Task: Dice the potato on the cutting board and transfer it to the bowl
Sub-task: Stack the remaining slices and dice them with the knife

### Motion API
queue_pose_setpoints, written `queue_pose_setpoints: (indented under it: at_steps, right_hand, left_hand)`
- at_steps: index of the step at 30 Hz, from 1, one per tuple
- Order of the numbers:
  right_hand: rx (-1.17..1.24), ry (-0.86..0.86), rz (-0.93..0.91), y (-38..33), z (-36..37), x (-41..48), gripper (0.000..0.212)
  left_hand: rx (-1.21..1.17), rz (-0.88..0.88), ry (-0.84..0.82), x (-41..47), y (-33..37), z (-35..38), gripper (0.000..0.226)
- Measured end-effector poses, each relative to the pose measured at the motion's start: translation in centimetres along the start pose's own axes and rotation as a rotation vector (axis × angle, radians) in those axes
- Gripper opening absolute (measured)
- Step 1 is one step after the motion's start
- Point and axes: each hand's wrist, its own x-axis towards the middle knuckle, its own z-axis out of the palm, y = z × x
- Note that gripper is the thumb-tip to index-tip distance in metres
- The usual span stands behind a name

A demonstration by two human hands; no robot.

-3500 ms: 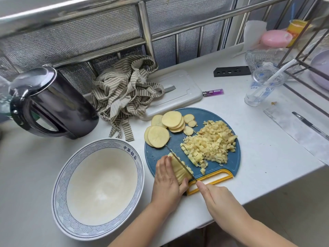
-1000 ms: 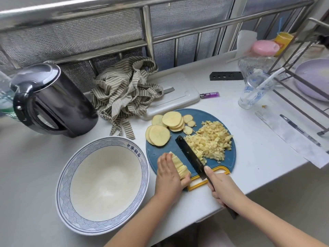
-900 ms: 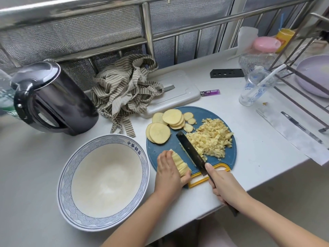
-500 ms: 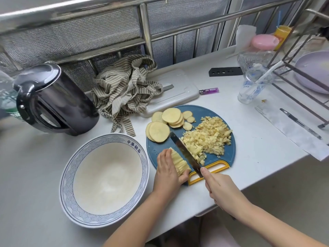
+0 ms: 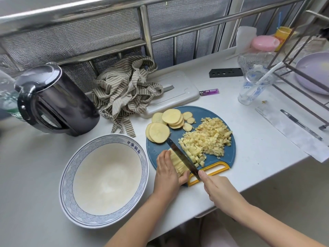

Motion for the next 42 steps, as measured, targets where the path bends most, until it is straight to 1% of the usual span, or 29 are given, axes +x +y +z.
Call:
queue_pose_setpoints:
  at_steps: [5,10,18,26,35,42]
  right_hand:
    - [0.006,0.002,-0.006,-0.1,0.2,-0.2,0.06]
    - [-0.022,-0.006,-0.018,-0.2,0.3,-0.2,0.06]
    - [-0.159,-0.033,0.013,-0.6,0.2,0.3,0.057]
    - [-0.248,-0.046,0.048,-1.5,0.3,0.5,0.058]
    - [-0.252,-0.066,0.087,-1.6,0.5,1.3,0.059]
    - [-0.241,-0.088,0.096,-1.9,0.2,1.8,0.059]
  left_hand:
    - [-0.005,-0.01,0.003,-0.3,-0.1,0.0,0.085]
    - [0.113,0.018,0.067,-0.5,-0.2,0.5,0.078]
    - [0.167,0.041,0.092,-0.2,-0.2,0.7,0.074]
    - [0.207,0.036,0.051,0.0,-0.3,0.8,0.074]
    - [0.237,0.046,0.042,0.2,-0.1,0.8,0.074]
    - [0.244,0.018,-0.009,0.2,-0.1,0.8,0.076]
